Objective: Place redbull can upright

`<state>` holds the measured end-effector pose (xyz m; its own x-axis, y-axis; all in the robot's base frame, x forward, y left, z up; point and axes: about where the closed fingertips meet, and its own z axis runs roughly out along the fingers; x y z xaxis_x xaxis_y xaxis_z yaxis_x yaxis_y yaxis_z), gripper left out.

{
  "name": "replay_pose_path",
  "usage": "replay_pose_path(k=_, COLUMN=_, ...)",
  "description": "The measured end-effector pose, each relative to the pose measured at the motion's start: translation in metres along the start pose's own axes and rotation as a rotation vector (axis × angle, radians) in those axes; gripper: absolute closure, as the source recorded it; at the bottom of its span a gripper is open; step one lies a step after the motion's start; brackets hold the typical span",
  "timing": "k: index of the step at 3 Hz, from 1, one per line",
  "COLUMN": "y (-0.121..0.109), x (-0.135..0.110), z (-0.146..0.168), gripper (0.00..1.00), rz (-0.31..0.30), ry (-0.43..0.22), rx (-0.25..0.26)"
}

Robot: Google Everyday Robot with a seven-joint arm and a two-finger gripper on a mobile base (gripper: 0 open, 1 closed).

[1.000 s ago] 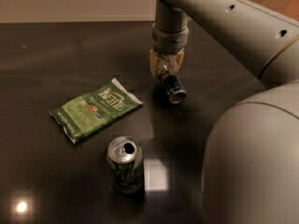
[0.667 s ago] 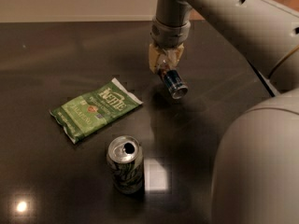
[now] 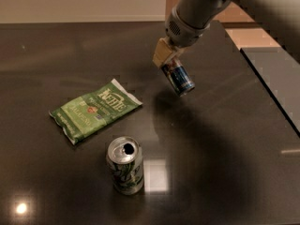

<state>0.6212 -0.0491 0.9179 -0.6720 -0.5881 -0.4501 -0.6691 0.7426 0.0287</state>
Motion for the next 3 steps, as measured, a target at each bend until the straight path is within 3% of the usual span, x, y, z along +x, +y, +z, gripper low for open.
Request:
replay_pose_path(k=2, y=0.013, x=0.001, z=-0.032, gripper=1.00, rz=-0.138, ry=-0.346, rx=-0.042)
replay_pose_path(k=3, y=0.015, x=0.002, z=-0.046, gripper=1.00, rz=-0.161, ry=-0.519, rx=-0.052)
